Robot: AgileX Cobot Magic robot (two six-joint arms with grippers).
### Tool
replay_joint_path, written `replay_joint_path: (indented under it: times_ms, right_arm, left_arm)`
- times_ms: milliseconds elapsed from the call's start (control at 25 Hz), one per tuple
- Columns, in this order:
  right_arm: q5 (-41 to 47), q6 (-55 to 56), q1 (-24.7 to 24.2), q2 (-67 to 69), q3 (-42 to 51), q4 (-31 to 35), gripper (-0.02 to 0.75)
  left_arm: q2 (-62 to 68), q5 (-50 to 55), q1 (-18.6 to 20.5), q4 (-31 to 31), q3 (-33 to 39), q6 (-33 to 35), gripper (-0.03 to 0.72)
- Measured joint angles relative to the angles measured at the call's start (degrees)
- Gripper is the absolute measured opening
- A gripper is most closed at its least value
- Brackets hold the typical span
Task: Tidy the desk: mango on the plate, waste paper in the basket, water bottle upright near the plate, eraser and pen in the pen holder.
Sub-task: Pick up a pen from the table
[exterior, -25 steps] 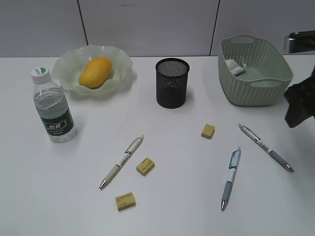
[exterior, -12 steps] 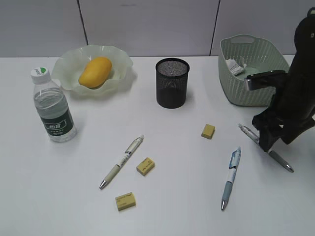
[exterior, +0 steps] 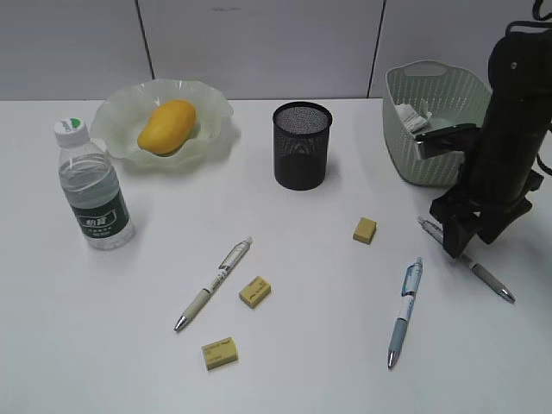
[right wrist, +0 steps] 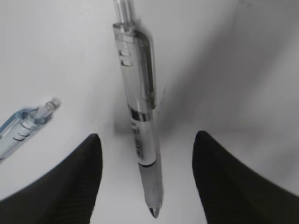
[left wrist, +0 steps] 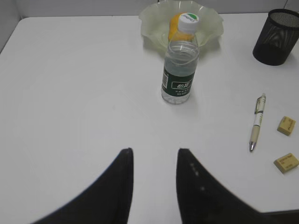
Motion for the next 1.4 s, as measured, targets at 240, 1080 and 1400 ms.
replay_joint_path:
  times_ms: [240, 1080, 1400]
  right_arm:
    - [-1.01, -0.85, 0.92, 0.93, -0.28, -0.62, 0.462]
    - [-4.70, -0.91, 0.98, 1.87, 2.46, -0.63, 0.265]
    - [-4.64, -0.23, 0.98, 2.35, 2.33, -1.08, 0.160]
  left_arm:
    - [0.00, 0.00, 0.00, 0.00, 0.00, 0.00, 0.239]
    - [0.00, 0.00, 0.00, 0.00, 0.00, 0.00, 0.238]
    - [0.00, 0.00, 0.00, 0.00, 0.00, 0.00, 0.238]
